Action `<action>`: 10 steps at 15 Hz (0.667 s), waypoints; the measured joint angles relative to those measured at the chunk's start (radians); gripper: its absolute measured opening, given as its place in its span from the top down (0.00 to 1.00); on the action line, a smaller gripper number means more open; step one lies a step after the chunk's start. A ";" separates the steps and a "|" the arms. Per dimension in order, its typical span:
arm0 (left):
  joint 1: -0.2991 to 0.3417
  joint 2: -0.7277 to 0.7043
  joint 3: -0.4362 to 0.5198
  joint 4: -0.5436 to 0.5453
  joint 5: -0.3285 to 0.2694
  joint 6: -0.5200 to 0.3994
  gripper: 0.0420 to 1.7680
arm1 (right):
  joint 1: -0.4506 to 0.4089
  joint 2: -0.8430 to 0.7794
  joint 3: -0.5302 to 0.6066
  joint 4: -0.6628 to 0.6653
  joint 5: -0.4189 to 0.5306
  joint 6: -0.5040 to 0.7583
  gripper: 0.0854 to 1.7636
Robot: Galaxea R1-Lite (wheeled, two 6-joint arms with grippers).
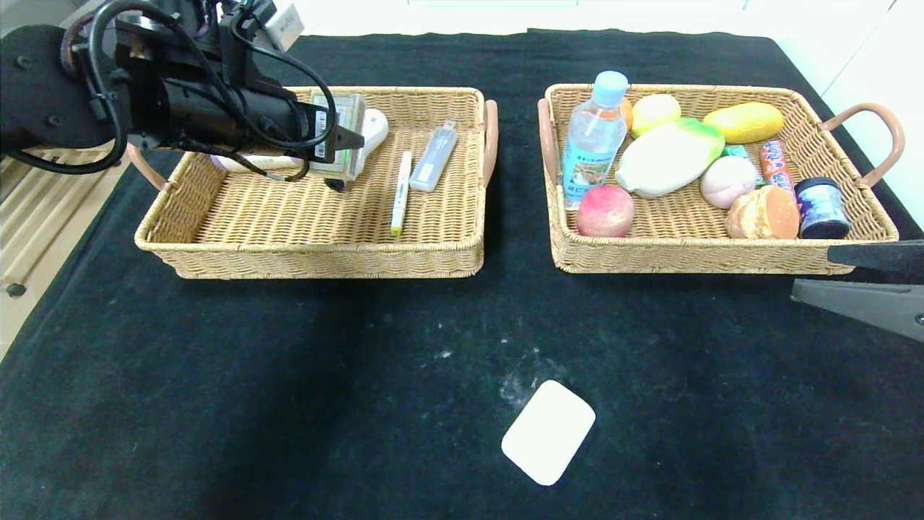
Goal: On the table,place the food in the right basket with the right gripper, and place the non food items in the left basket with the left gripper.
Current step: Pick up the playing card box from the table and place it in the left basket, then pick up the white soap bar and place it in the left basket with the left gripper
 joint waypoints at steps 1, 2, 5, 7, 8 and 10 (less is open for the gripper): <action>0.001 0.001 0.000 -0.013 0.001 0.002 0.44 | 0.000 0.000 0.000 0.000 0.000 0.000 0.03; 0.002 0.001 0.005 -0.034 0.001 0.004 0.37 | -0.001 0.000 0.000 -0.001 0.000 0.000 0.03; 0.002 0.000 0.013 -0.044 0.001 0.003 0.26 | -0.002 -0.001 0.000 -0.001 0.000 0.000 0.03; 0.002 -0.001 0.015 -0.042 0.002 0.002 0.21 | -0.004 -0.002 0.000 -0.001 0.000 0.000 0.03; 0.002 -0.001 0.015 -0.041 0.002 0.002 0.19 | -0.004 -0.003 0.000 -0.001 0.000 0.000 0.03; 0.002 -0.002 0.020 -0.042 0.002 0.002 0.16 | -0.006 -0.003 0.000 0.000 0.000 0.000 0.03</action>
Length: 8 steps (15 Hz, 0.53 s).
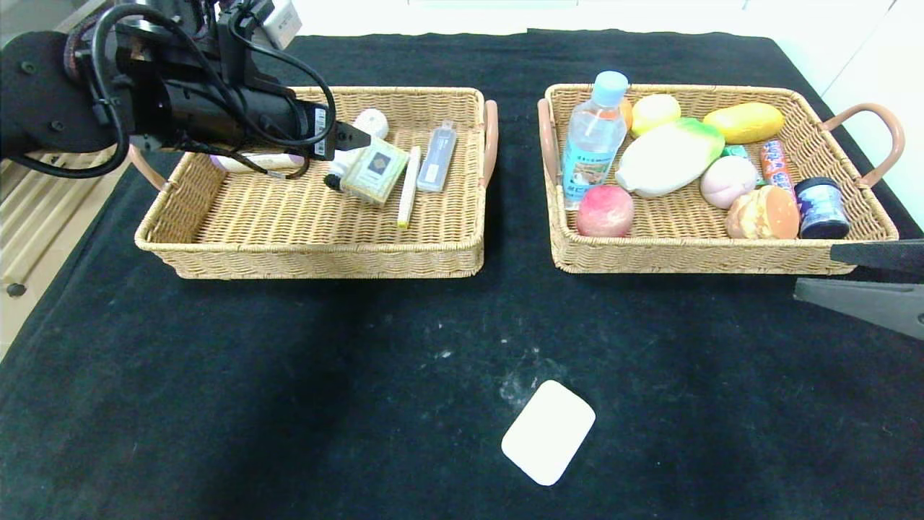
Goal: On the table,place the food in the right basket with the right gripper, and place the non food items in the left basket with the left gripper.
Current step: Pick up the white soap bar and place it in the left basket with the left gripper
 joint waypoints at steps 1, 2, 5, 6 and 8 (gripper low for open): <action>0.000 0.000 0.005 -0.002 0.000 0.001 0.14 | 0.000 0.000 0.000 0.000 0.000 0.000 0.03; 0.000 -0.001 0.007 0.000 0.000 0.001 0.13 | -0.001 0.000 0.000 0.000 0.000 0.000 0.03; -0.001 -0.004 0.017 0.002 0.000 0.005 0.10 | -0.001 0.000 -0.001 0.000 0.000 0.000 0.03; -0.001 -0.009 0.027 0.001 -0.001 0.012 0.09 | -0.001 0.000 -0.001 0.000 0.000 0.000 0.03; -0.005 -0.022 0.048 0.000 -0.002 0.018 0.08 | -0.002 0.000 -0.001 0.000 0.000 0.000 0.03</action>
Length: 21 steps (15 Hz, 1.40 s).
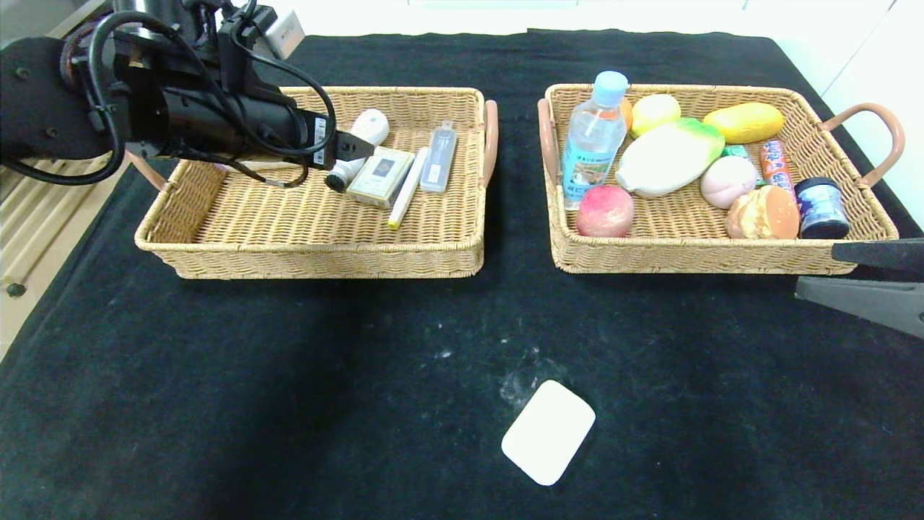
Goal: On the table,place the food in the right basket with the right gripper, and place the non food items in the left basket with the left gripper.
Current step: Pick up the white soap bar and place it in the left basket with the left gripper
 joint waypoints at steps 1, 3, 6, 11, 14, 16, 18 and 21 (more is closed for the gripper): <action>-0.004 -0.008 0.010 0.000 0.000 0.000 0.07 | 0.000 0.000 0.000 0.000 0.000 0.000 0.03; -0.011 -0.024 0.025 0.000 0.000 0.005 0.06 | 0.000 0.000 0.000 0.000 0.000 0.000 0.03; -0.040 -0.064 0.061 0.000 -0.001 0.015 0.05 | 0.000 -0.001 0.000 -0.001 -0.002 0.000 0.03; -0.160 -0.175 0.194 -0.005 -0.001 0.016 0.04 | 0.001 -0.001 -0.001 -0.023 -0.051 -0.001 0.03; -0.254 -0.240 0.279 -0.006 -0.001 0.017 0.04 | 0.001 -0.001 0.006 -0.037 -0.052 0.000 0.03; -0.324 -0.279 0.338 -0.006 -0.001 0.029 0.04 | 0.000 0.000 0.007 -0.039 -0.052 0.000 0.03; -0.386 -0.307 0.405 -0.008 -0.001 0.034 0.04 | 0.000 0.000 0.007 -0.041 -0.053 0.000 0.03; -0.477 -0.341 0.499 -0.011 0.000 0.038 0.04 | -0.001 0.000 0.006 -0.041 -0.054 0.000 0.03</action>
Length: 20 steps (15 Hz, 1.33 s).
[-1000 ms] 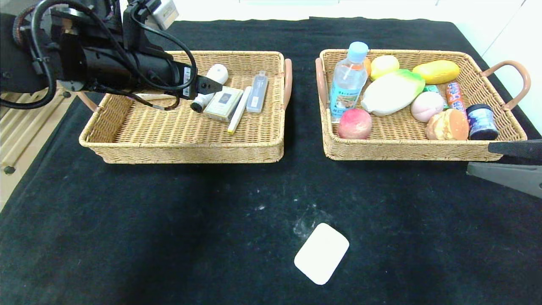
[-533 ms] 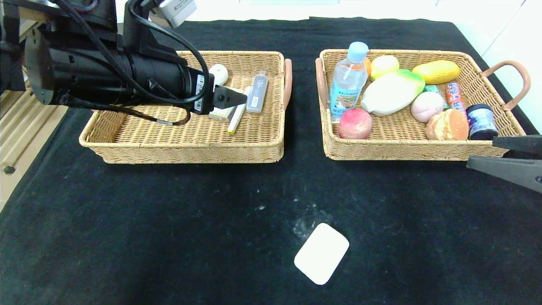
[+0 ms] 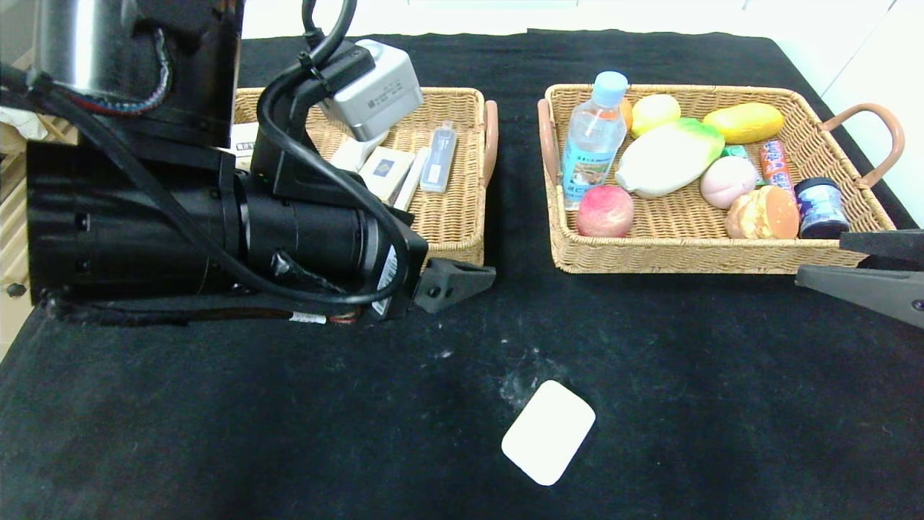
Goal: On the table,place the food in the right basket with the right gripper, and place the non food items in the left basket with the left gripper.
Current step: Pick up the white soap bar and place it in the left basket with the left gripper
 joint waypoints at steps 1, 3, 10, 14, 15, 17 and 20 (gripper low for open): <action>-0.023 -0.007 0.023 -0.001 0.002 0.001 0.04 | 0.000 0.000 0.000 0.000 0.000 0.000 0.03; -0.055 -0.012 0.056 -0.002 0.007 -0.001 0.04 | -0.001 0.000 0.000 -0.001 0.000 0.000 0.03; -0.202 0.032 0.205 -0.190 0.179 -0.006 0.03 | -0.001 0.003 0.000 -0.002 0.000 0.000 0.03; -0.249 0.089 0.256 -0.238 0.227 -0.026 0.03 | -0.001 0.003 0.000 -0.002 0.000 0.000 0.03; -0.261 0.107 0.259 -0.241 0.260 -0.048 0.03 | -0.001 0.004 0.001 -0.002 -0.001 0.000 0.03; -0.281 0.141 0.261 -0.242 0.295 -0.083 0.03 | -0.001 0.006 0.001 -0.002 -0.004 0.000 0.03; -0.304 0.187 0.262 -0.241 0.322 -0.140 0.03 | -0.001 0.007 0.003 -0.002 -0.012 -0.001 0.03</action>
